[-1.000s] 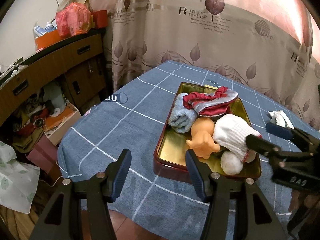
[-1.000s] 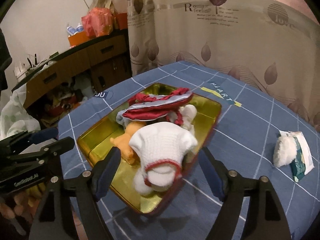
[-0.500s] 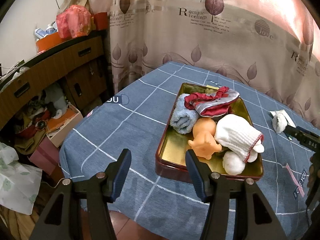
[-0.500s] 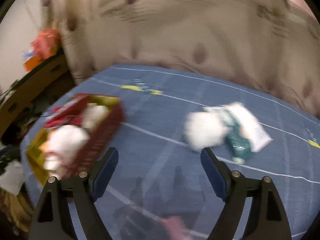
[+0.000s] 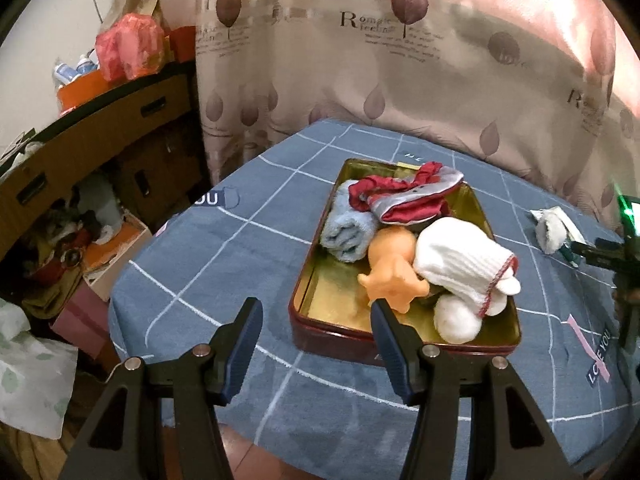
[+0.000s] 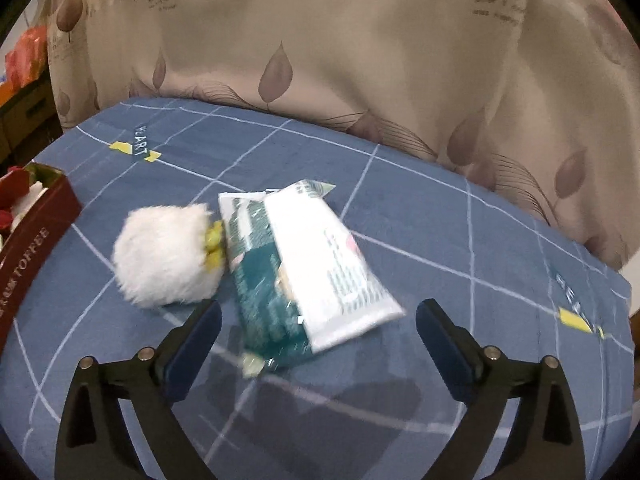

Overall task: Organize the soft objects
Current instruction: 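Grasp the white-and-green wrapped packet with the right gripper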

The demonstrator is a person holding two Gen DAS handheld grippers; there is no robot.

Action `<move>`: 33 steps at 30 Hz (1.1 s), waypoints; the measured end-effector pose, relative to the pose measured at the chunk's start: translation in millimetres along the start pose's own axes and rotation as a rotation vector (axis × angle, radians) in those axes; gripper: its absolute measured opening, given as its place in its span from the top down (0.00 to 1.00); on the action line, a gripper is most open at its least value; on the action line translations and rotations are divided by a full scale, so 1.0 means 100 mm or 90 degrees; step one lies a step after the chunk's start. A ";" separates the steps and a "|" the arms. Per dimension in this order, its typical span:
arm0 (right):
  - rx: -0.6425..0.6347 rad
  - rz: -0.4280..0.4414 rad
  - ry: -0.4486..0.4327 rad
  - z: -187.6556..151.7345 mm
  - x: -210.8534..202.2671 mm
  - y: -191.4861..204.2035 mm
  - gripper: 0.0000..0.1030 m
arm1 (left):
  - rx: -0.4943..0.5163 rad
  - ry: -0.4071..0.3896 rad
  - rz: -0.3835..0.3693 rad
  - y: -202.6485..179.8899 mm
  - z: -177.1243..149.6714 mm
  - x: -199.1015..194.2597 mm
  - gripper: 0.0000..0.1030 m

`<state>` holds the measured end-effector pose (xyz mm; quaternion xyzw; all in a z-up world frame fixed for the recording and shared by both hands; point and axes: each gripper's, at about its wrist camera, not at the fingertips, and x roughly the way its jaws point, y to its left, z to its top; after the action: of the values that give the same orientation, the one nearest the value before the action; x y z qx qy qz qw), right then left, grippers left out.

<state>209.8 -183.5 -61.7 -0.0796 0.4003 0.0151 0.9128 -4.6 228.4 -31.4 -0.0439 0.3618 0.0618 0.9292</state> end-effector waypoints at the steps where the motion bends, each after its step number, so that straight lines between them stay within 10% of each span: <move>1: -0.003 0.008 0.004 0.03 0.05 -0.01 0.05 | 0.004 -0.004 -0.004 -0.01 0.01 -0.01 0.44; 9: -0.058 0.023 0.015 0.26 0.46 0.10 0.07 | 0.072 0.000 -0.040 -0.33 0.15 -0.02 0.44; 16: -0.021 0.062 0.032 0.24 0.48 0.10 0.39 | 0.137 -0.013 -0.126 -1.07 0.39 0.08 0.43; 33: 0.133 -0.019 0.047 -0.64 -0.14 -0.67 0.38 | 0.236 0.085 -0.295 -2.86 0.55 1.01 0.43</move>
<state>159.9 -258.9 -85.9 0.0095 0.4321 -0.0430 0.9007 147.6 -39.1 -49.3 0.0406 0.4075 -0.2221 0.8848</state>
